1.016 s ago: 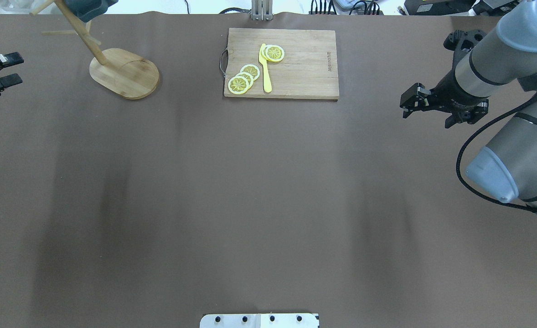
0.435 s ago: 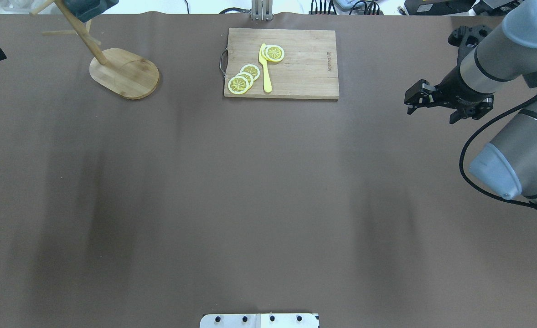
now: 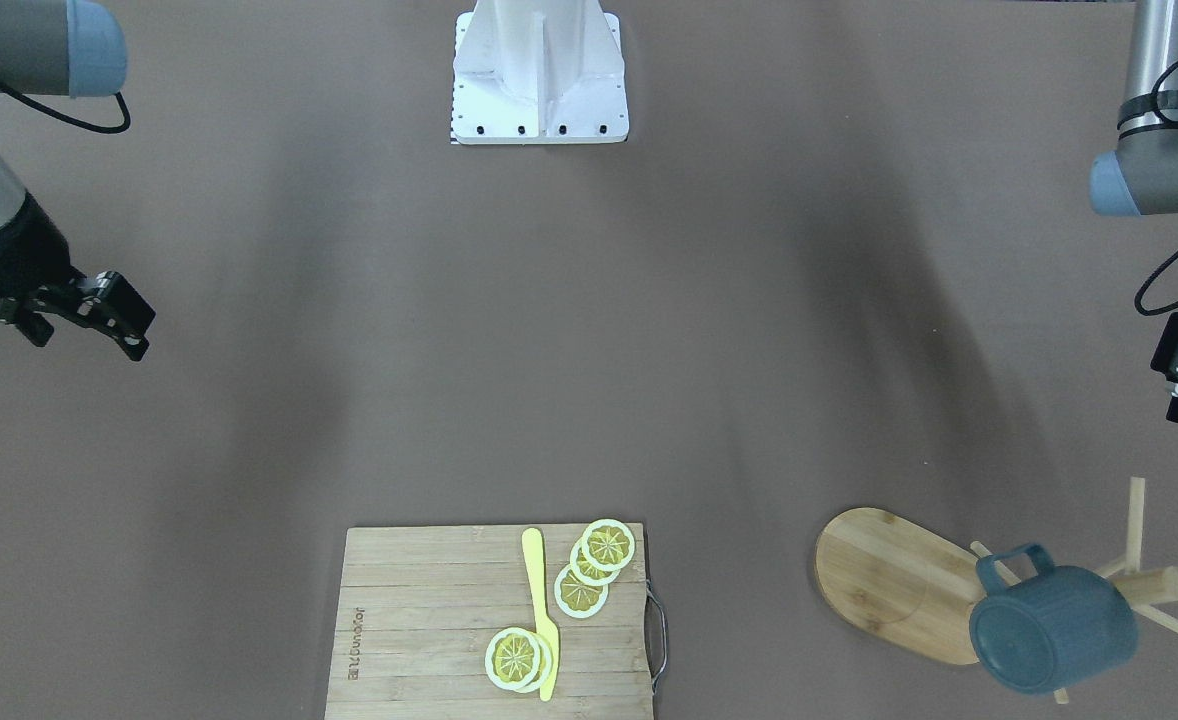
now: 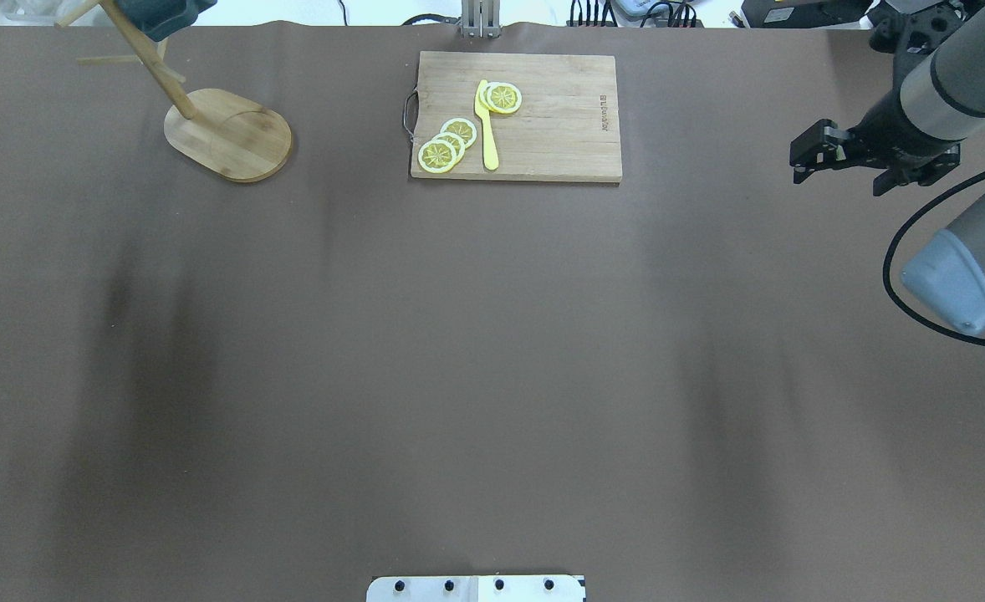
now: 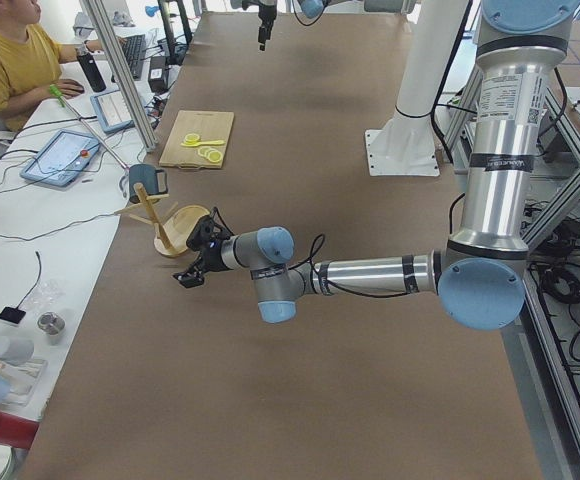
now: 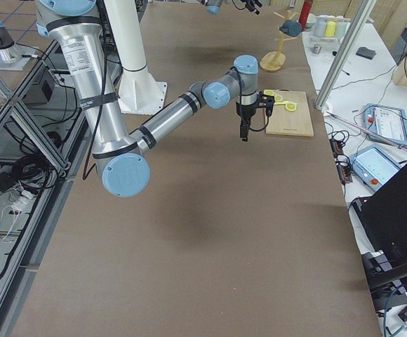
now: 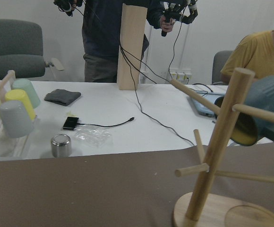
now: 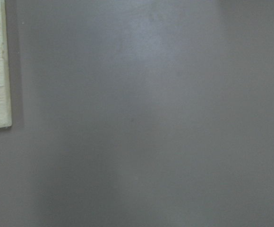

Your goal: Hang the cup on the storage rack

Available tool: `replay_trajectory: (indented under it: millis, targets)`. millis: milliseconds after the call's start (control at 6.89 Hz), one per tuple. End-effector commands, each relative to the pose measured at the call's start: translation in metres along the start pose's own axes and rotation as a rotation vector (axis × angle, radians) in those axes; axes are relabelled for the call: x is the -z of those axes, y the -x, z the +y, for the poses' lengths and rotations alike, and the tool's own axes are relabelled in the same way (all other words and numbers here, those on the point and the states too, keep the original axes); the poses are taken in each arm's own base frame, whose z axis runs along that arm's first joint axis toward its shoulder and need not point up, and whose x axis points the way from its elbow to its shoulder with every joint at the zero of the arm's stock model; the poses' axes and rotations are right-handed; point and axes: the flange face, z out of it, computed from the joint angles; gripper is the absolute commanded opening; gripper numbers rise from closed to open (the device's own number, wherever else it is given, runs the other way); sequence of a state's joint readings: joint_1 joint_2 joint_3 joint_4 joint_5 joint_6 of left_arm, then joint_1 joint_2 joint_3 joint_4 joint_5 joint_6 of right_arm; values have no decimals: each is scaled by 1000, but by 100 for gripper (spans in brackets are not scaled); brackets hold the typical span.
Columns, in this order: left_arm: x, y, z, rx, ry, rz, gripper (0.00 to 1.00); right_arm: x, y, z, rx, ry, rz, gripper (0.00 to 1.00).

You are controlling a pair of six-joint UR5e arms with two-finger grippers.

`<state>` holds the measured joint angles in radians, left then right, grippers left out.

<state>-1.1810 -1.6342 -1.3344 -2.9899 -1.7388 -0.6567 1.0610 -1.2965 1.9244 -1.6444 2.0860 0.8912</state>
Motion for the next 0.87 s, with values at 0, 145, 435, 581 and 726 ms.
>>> replay_trajectory:
  millis: [0, 145, 435, 581, 726]
  targets:
    - [10, 30, -22, 43, 203, 27, 98, 7, -85, -32, 64, 8, 34, 100]
    - [18, 42, -31, 98, 294, 44, 98, 3, -136, -50, 106, 42, 31, 100]
    - [30, 31, -46, 179, 505, 103, 98, -7, -217, -78, 157, 84, 40, 100]
    - [38, 26, -52, 211, 615, 116, 98, -15, -240, -83, 174, 103, 46, 100]
    - [41, 24, -46, 191, 707, 128, 98, -19, -260, -84, 191, 115, 51, 100]
